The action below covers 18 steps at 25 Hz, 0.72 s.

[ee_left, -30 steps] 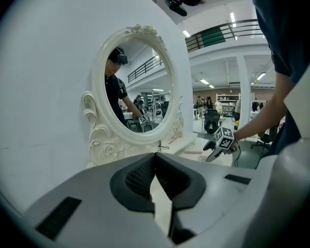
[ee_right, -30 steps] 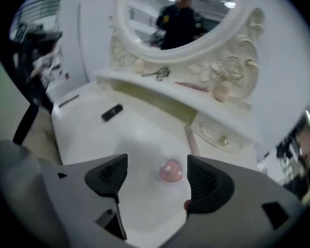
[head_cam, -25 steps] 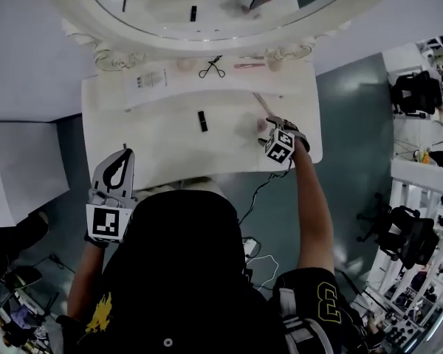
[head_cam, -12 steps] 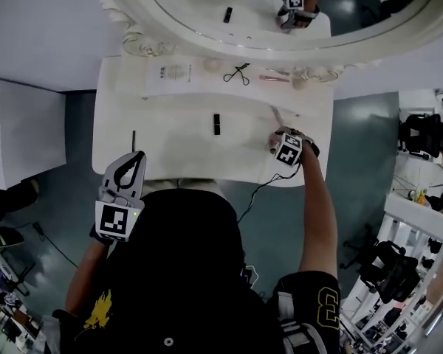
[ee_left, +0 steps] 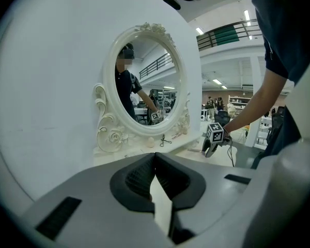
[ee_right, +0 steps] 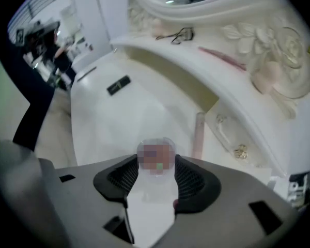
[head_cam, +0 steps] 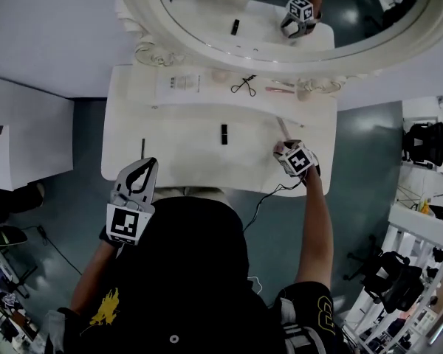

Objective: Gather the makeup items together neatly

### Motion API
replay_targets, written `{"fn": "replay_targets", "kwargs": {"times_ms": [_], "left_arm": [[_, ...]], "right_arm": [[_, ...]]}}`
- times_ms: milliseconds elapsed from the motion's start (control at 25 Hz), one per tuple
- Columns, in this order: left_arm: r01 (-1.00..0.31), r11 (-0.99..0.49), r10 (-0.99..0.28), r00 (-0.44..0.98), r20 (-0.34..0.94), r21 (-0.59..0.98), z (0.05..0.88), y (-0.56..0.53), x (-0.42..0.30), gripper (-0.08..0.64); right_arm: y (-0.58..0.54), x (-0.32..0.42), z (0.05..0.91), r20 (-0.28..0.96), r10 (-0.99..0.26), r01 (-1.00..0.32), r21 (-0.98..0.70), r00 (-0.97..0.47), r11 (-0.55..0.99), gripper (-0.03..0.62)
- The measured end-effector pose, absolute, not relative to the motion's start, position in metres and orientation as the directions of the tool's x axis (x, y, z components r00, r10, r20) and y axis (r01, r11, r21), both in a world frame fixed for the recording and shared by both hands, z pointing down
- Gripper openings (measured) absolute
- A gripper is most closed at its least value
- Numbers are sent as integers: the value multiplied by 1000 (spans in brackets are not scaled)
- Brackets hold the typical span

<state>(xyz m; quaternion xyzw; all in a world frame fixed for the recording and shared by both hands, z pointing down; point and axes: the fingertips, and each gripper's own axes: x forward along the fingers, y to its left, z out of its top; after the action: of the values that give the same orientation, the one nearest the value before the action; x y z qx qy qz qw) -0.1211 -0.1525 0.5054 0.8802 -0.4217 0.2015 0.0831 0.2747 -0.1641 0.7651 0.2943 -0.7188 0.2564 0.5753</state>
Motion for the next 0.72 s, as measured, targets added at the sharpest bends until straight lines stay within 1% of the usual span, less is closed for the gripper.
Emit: {"fn": "replay_targets", "kwargs": {"times_ms": [80, 200, 280, 400, 480, 640, 720], "left_arm": [[-787, -617, -713, 552, 432, -14, 505, -157, -127, 15], [-790, -613, -726, 555, 406, -17, 499, -167, -130, 15], [-797, -603, -745, 553, 374, -23, 492, -172, -133, 15], [-819, -572, -763, 517, 388, -33, 491, -177, -148, 15], [-831, -555, -773, 500, 392, -34, 493, -179, -158, 15], [-845, -533, -783, 477, 399, -35, 498, -177, -170, 15], [-852, -523, -785, 470, 403, -25, 500, -174, -172, 15]], "right_arm": [[-187, 255, 742, 949, -225, -819, -54, -219, 571, 238], [-213, 207, 719, 896, -349, -897, -108, -275, 430, 238], [-219, 179, 715, 875, -397, -939, -160, -278, 304, 238], [-221, 151, 721, 845, -448, -955, -281, -292, 93, 238], [-222, 140, 728, 825, -483, -941, -339, -294, -7, 238], [-222, 123, 748, 786, -518, -896, -436, -338, -77, 241], [-218, 122, 756, 794, -508, -898, -431, -334, -84, 241]]}}
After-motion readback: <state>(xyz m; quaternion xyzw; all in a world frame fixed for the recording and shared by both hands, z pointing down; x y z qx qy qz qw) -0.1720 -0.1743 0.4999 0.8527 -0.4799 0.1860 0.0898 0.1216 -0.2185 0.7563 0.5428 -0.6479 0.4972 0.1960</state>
